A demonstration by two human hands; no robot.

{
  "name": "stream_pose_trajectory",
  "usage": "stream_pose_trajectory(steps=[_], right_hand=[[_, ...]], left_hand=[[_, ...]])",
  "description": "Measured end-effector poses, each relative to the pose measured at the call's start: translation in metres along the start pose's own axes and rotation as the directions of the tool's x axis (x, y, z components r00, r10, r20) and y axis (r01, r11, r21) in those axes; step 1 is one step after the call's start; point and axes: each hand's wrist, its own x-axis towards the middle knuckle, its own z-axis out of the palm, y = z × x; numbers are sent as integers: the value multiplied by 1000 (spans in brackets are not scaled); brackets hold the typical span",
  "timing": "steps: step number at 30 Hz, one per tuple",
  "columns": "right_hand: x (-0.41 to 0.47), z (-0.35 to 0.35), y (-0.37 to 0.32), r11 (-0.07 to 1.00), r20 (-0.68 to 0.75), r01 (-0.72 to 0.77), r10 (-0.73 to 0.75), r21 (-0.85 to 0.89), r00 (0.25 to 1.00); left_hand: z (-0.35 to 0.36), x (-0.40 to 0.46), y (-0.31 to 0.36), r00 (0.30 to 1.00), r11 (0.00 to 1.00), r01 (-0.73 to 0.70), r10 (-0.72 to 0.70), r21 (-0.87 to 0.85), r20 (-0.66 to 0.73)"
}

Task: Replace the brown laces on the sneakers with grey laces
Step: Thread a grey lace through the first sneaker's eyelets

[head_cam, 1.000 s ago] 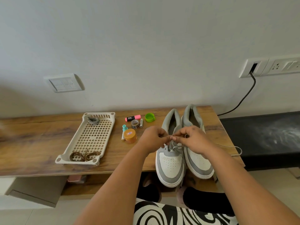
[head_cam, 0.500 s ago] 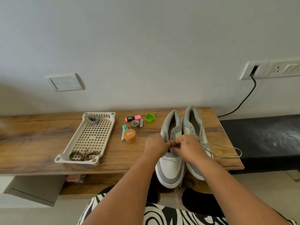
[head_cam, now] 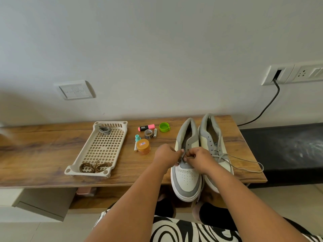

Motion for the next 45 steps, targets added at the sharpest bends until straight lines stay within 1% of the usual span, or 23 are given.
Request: stream_pose_trajectory(steps=[2,7,9,11,13,16,19,22,26,27,29,31,32,33,34,35,36,37,38,39,40,41,45], right_hand=[[2,-3,3,997,60,-32,27,77,998],[8,-7,5,989,134,-62,44,133,990],[9,-6,5,993,147,-60,44,102,988],[9,-4,2,999,123,-39,40,-11,992],[4,0,-2,993,36,-11,15,-114,999],[2,4,-1,993,-75,21,-30,-119,997],[1,0,0,998,-57,6,-10,-62,998],[1,-1,-2,997,-29,11,-13,-74,999],[-1,-1,-3,996,-19,20,-22,-86,1000],[-2,-1,-3,996,-20,24,-26,-85,999],[-2,-1,-2,995,-19,31,-33,-90,999],[-1,-1,-2,995,-14,32,-34,-97,999],[0,0,-1,994,-10,34,-35,-102,999],[1,1,-1,993,-9,40,-41,-114,999],[2,2,0,991,-8,41,-42,-125,999],[3,3,1,990,-8,42,-43,-133,999],[4,4,2,990,-9,41,-43,-135,999],[5,5,3,990,-10,44,-46,-136,999],[5,5,4,990,-10,46,-48,-136,999],[5,5,4,989,-13,51,-54,-141,998],[5,5,5,988,-17,53,-56,-144,998],[5,5,5,987,-23,59,-63,-149,998],[5,5,5,988,-22,74,-78,-139,997]], left_hand=[[0,2,-2,999,996,29,-27,-82,27],[-2,2,-5,993,962,103,-86,-252,77],[-4,1,-8,989,941,133,-104,-311,107],[-6,1,-13,987,952,134,-103,-275,125],[-6,1,-14,988,975,116,-94,-191,123],[-5,0,-11,989,987,105,-91,-124,116],[-5,-2,-11,986,988,120,-107,-98,129],[-8,-6,-11,985,994,88,-76,-72,153],[-34,-12,-12,995,998,-48,46,29,90],[-42,-14,-13,992,997,-72,75,-39,97],[-54,-19,-15,973,930,-72,145,-360,181],[-67,-26,-15,914,727,-17,290,-687,285],[-74,-31,-14,877,632,21,360,-775,317],[-79,-33,-12,851,574,55,402,-817,339],[-82,-36,-10,846,571,74,398,-817,355],[-80,-35,-9,860,626,76,352,-776,368],[-75,-34,-7,891,750,47,267,-660,366],[-67,-29,-7,927,893,3,167,-451,337],[-57,-24,-7,954,983,-34,85,-179,287],[-46,-18,-8,967,994,-71,50,77,248],[-37,-15,-9,972,959,-107,46,261,231],[-29,-12,-9,971,924,-130,45,359,236],[-13,-6,-2,957,862,-198,68,467,281]])
